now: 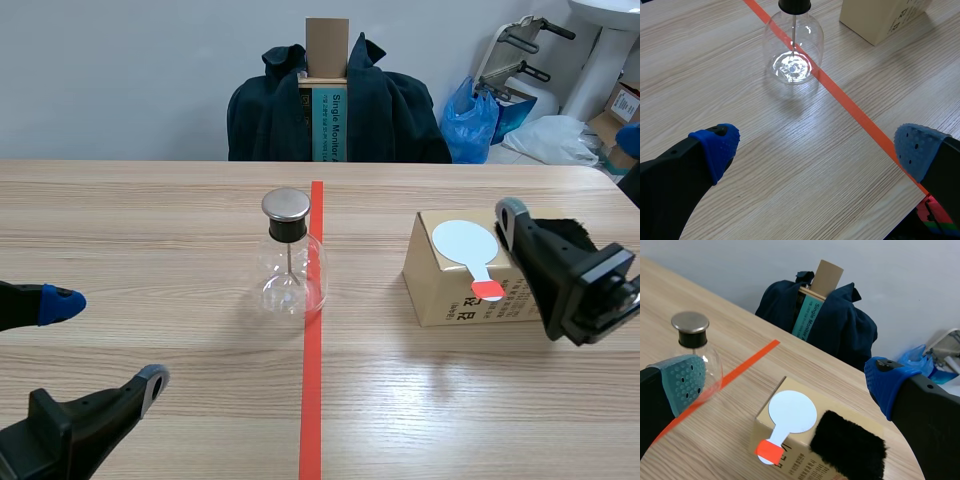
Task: Do the electroscope experiment.
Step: 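Pick up the white charging plate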
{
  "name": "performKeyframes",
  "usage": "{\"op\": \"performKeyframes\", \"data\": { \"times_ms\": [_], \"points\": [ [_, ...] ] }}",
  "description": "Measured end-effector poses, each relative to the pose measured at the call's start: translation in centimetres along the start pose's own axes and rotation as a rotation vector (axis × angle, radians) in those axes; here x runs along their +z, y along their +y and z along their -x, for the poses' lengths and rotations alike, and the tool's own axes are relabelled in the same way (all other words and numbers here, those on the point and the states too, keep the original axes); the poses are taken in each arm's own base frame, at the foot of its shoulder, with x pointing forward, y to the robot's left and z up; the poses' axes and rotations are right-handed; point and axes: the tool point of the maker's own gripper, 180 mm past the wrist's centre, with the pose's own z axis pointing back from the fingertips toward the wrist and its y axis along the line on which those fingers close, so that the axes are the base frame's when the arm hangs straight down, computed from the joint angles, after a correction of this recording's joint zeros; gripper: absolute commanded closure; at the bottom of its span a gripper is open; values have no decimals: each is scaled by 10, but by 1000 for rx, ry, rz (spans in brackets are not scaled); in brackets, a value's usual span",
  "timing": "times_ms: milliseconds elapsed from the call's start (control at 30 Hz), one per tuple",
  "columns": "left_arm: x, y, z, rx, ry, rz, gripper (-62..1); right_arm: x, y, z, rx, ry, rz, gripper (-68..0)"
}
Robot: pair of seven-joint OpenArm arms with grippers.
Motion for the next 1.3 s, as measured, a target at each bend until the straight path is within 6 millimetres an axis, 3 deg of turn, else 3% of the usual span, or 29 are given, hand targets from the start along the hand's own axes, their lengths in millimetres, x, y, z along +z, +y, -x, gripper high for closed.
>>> {"op": "performKeyframes", "data": {
  "times_ms": [300, 500, 633, 867, 1133, 1300],
  "points": [
    [0, 0, 0, 0, 0, 0, -623, 4, 35, 7, 446, -2, -205, -679],
    [0, 0, 0, 0, 0, 0, -623, 8, 48, 16, 897, -39, -306, -679],
    [0, 0, 0, -1, -1, -1, -623, 10, 52, 20, 1075, -55, -329, -679],
    [0, 0, -1, -2, -1, -1, -623, 23, 47, 41, 1186, -2, -257, -679],
    [0, 1, 0, -4, 0, -1, -623, 57, 45, 104, 1198, 203, -239, -679],
    [0, 0, -1, -5, -1, -1, -623, 48, 53, 118, 1207, 239, -152, -679]
  ]
}}
